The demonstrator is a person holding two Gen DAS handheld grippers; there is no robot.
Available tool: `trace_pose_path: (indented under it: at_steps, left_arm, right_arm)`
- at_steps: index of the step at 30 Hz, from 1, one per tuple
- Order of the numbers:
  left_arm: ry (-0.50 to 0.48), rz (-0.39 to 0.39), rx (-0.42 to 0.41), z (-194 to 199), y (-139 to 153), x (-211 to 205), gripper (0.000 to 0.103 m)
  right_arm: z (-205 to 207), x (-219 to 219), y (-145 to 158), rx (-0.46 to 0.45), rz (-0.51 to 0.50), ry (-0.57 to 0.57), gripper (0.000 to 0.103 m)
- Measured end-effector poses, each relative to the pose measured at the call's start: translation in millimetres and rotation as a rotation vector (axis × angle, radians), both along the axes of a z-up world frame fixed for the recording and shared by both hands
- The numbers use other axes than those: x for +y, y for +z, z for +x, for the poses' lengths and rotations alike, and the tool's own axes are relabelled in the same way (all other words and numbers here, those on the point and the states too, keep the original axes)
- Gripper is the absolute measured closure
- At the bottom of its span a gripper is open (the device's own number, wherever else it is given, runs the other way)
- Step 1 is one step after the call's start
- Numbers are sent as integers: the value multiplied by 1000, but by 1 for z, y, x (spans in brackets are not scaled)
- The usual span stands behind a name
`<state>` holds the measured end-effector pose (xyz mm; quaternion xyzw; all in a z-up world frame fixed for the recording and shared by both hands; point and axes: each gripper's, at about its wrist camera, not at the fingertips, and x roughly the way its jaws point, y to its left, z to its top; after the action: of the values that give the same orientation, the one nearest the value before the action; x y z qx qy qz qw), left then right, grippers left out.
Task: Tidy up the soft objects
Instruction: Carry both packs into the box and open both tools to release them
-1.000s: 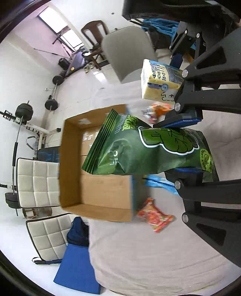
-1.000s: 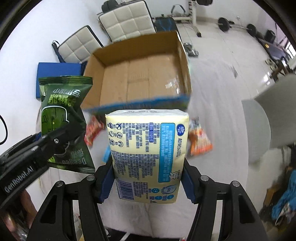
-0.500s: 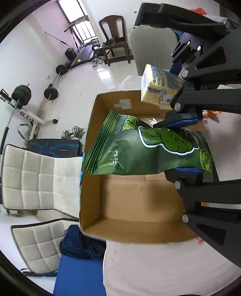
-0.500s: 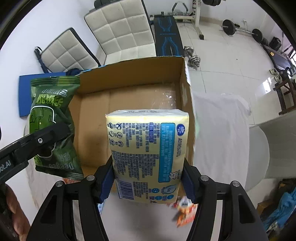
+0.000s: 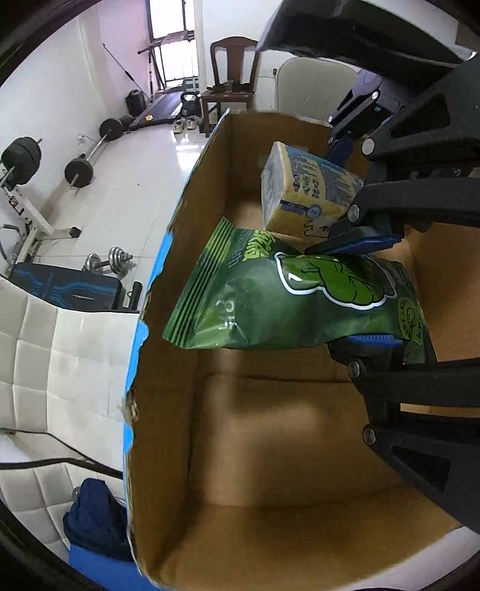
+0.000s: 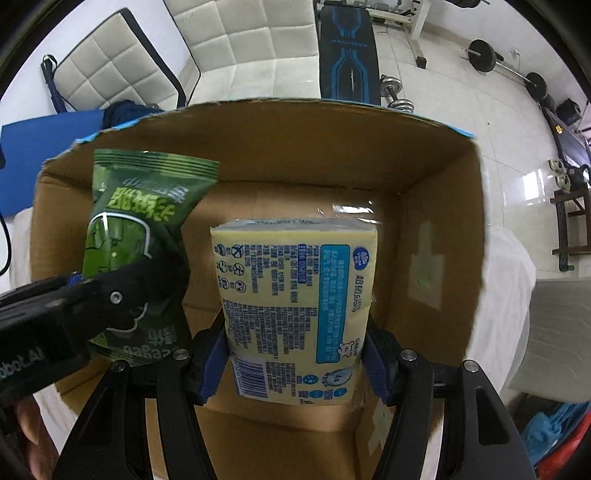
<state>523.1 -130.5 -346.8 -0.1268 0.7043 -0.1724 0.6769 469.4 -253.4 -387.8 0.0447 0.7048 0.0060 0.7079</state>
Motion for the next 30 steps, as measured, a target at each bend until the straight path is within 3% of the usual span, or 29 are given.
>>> trace_pose_path:
  at_steps: [5, 10, 14, 16, 18, 20, 26, 28, 29, 30]
  left_arm:
    - [-30, -6, -8, 10, -13, -6, 72]
    - [-25, -7, 51, 12, -33, -8, 71]
    - [-27, 59, 64, 10, -40, -9, 67]
    - [-40, 98, 48, 9, -37, -11, 59]
    - [-46, 114, 33, 6, -30, -11, 43]
    - [-42, 130, 13, 4, -22, -10, 35]
    - [-40, 190, -52, -9, 5, 0, 22]
    - [-32, 226, -98, -19, 19, 6, 17]
    - [-27, 246, -119, -27, 23, 11, 9]
    - [-16, 269, -146, -33, 29, 16, 3]
  right_arm:
    - [10, 4, -16, 29, -7, 8, 37]
    - [18, 6, -31, 52, -5, 8, 37]
    - [18, 6, -37, 62, 1, 15, 36]
    - [17, 7, -36, 54, -13, 18, 31]
    - [16, 7, -33, 51, 3, 18, 29]
    - [14, 7, -26, 41, 4, 15, 29]
    - [1, 9, -6, 34, 12, 7, 25]
    - [-7, 12, 2, 26, 15, 13, 20]
    - [-13, 14, 6, 22, 13, 11, 16]
    - [-21, 15, 11, 12, 7, 3, 6]
